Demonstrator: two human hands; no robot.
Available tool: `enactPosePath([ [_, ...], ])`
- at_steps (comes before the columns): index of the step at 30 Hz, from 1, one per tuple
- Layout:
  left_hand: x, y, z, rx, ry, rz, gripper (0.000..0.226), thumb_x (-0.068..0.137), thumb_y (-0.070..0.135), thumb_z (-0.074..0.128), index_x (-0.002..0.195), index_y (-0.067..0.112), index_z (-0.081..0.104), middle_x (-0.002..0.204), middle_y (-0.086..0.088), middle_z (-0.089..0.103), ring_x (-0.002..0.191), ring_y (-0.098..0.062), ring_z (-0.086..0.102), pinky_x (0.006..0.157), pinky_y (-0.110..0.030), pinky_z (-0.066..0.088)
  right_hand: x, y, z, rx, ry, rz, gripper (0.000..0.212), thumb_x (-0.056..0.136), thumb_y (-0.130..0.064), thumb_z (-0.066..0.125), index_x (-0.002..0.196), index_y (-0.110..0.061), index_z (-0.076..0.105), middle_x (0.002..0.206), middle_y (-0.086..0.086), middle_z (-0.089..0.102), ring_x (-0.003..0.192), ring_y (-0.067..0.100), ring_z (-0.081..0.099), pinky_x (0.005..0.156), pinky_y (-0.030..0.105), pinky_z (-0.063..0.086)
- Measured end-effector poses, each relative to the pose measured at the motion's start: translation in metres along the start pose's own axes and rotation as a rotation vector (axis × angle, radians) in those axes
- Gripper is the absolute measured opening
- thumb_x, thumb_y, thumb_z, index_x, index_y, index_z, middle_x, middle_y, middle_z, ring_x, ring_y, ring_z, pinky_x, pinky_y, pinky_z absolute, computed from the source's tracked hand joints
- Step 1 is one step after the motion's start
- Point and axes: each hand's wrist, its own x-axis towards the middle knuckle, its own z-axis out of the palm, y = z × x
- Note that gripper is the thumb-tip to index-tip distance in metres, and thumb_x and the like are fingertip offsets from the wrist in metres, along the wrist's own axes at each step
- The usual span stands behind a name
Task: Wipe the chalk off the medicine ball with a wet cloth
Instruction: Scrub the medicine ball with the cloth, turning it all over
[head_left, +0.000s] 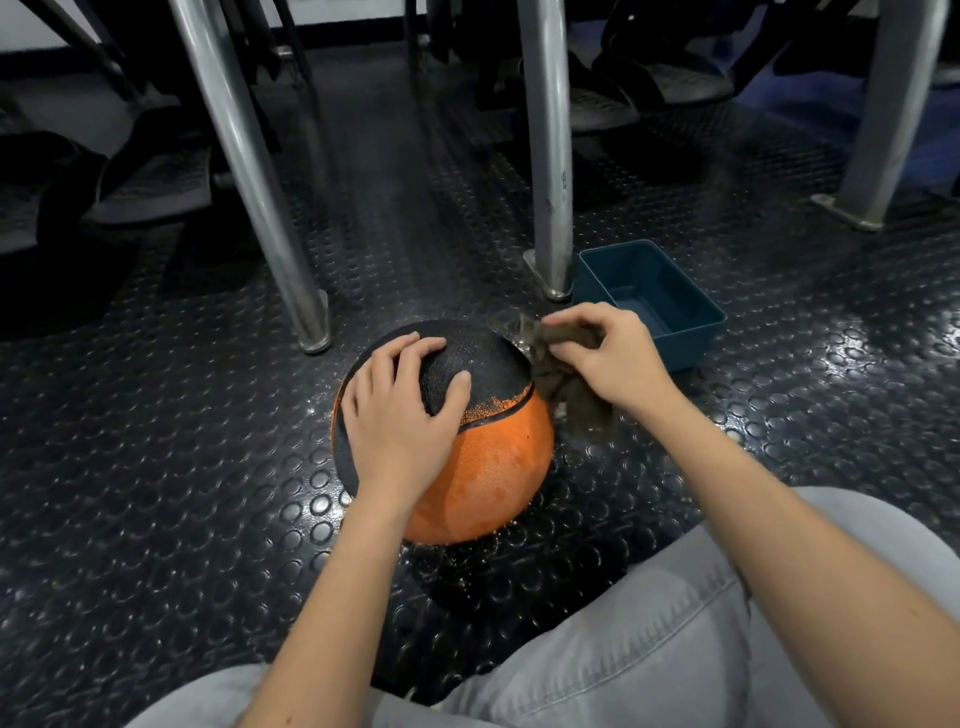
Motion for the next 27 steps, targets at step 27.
enactPosePath([
  [27, 0.0, -0.001, -0.001, 0.027, 0.003, 0.007, 0.057, 0.079, 0.062, 0.032, 0.122, 0.034, 0.055, 0.133, 0.014, 0.046, 0.128, -0.012, 0.036, 0.109, -0.035, 0.02, -0.003, -0.003, 0.017, 0.064, -0.117, -0.092, 0.028, 0.083, 0.0, 0.063, 0.101, -0.021, 0.068, 0.102, -0.004, 0.064, 0.102, 0.013, 0.058, 0.095, 0.029, 0.045],
])
